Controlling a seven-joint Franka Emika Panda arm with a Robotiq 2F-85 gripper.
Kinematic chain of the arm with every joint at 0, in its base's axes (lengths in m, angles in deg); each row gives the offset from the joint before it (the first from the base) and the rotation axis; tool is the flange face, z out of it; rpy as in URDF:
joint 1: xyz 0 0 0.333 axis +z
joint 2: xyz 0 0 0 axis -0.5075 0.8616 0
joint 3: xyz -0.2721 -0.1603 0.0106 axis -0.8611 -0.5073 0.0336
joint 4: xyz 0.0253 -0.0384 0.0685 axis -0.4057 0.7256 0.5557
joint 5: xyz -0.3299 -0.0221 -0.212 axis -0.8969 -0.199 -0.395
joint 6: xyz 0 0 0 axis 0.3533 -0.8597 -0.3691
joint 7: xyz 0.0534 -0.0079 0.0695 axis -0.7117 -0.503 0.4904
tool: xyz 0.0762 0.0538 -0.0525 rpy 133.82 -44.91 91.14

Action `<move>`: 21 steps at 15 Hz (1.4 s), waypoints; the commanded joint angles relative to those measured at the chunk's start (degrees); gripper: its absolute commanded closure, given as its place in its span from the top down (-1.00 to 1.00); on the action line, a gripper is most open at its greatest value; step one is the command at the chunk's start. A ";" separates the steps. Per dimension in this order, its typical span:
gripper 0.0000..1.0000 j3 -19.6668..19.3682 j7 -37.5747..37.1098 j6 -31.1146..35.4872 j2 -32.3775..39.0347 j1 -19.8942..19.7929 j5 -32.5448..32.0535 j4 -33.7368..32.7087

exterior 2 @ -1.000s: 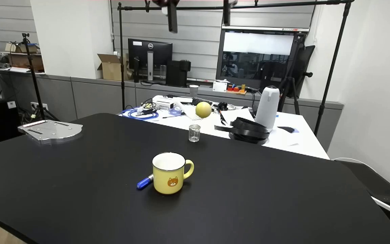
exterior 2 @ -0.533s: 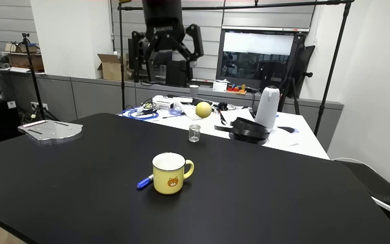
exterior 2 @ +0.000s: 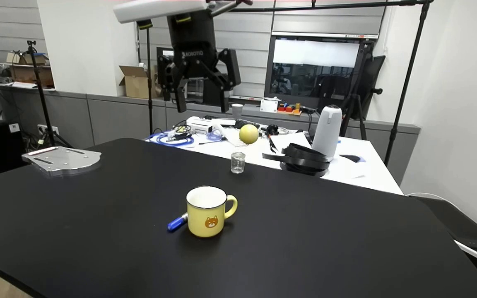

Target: Put the blue marker inside the yellow mug

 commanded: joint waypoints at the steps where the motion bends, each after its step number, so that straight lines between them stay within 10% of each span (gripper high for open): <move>1: 1.00 2.81 -10.65 3.45 0.82 -1.66 -6.32 2.37; 10: 1.00 12.13 -43.14 9.80 6.14 -0.60 -11.82 8.57; 21: 1.00 8.88 -31.82 12.27 12.45 2.53 -3.18 8.18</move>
